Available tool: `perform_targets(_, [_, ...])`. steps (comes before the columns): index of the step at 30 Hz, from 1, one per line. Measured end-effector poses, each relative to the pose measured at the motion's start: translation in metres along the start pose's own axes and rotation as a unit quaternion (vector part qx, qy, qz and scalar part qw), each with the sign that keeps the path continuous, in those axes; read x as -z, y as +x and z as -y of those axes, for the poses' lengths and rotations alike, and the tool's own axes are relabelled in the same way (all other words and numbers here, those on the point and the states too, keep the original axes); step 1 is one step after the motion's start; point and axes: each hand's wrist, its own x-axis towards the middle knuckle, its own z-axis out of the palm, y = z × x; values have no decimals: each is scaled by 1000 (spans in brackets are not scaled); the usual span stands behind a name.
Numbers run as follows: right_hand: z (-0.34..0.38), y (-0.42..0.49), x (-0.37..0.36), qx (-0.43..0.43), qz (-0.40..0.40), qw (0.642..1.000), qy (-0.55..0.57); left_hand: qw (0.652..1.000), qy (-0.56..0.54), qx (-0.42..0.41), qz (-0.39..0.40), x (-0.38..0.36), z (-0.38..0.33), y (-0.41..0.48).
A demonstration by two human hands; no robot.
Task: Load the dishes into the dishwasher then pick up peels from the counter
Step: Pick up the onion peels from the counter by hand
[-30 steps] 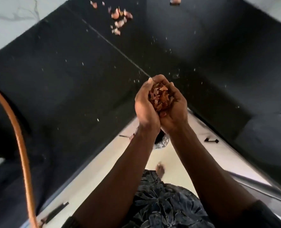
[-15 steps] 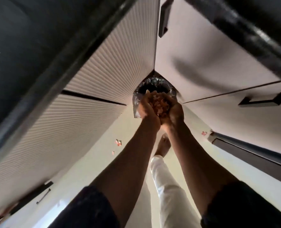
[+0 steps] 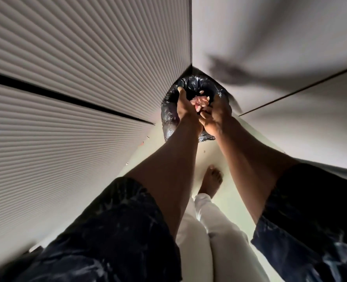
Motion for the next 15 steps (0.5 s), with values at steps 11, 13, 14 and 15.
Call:
perform_targets(11, [45, -170, 18, 309, 13, 685, -660, 616, 663, -403, 137, 53, -78, -175])
perform_targets(13, [59, -213, 16, 350, 4, 634, -690, 549, 693, -446, 140, 62, -99, -206])
perform_targets(14, [70, -238, 12, 371, -3, 617, -695, 519, 699, -475, 125, 63, -114, -233])
perform_targets(15, [80, -261, 7, 390, -11, 602, -697, 494, 706, -494, 114, 61, -130, -257])
